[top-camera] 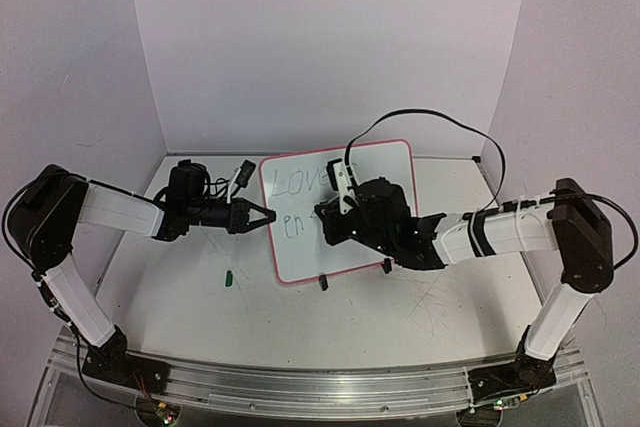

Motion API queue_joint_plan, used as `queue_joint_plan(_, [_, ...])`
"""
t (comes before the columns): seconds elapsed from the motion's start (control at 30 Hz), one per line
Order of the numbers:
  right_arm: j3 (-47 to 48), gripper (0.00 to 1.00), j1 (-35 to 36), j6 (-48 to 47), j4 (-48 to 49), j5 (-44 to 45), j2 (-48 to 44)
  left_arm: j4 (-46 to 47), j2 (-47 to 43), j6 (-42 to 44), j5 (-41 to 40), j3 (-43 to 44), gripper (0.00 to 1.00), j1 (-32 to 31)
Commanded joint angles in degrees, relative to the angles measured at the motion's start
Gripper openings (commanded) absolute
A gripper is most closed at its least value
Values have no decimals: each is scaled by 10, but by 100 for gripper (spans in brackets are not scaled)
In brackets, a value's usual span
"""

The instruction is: Write a sentence on the whiteboard

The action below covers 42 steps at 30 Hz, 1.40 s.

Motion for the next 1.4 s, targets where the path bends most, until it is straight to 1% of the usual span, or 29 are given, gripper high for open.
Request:
queue_joint_plan(0.0, [29, 0, 0, -6, 9, 6, 15, -10, 1, 31, -45, 22, 0, 0])
queue_joint_plan(0.3, [33, 0, 2, -10, 10, -11, 22, -10, 0, 32, -46, 21, 0, 0])
queue_joint_plan(0.87, [-12, 0, 18, 3, -10, -17, 19, -9, 0, 32, -46, 21, 0, 0])
queue_joint_plan(1.1, [-19, 0, 18, -3, -12, 22, 6, -10, -1, 31, -46, 21, 0, 0])
queue_joint_plan(1.37, [18, 0, 7, -14, 0, 42, 12, -11, -1, 31, -46, 21, 0, 0])
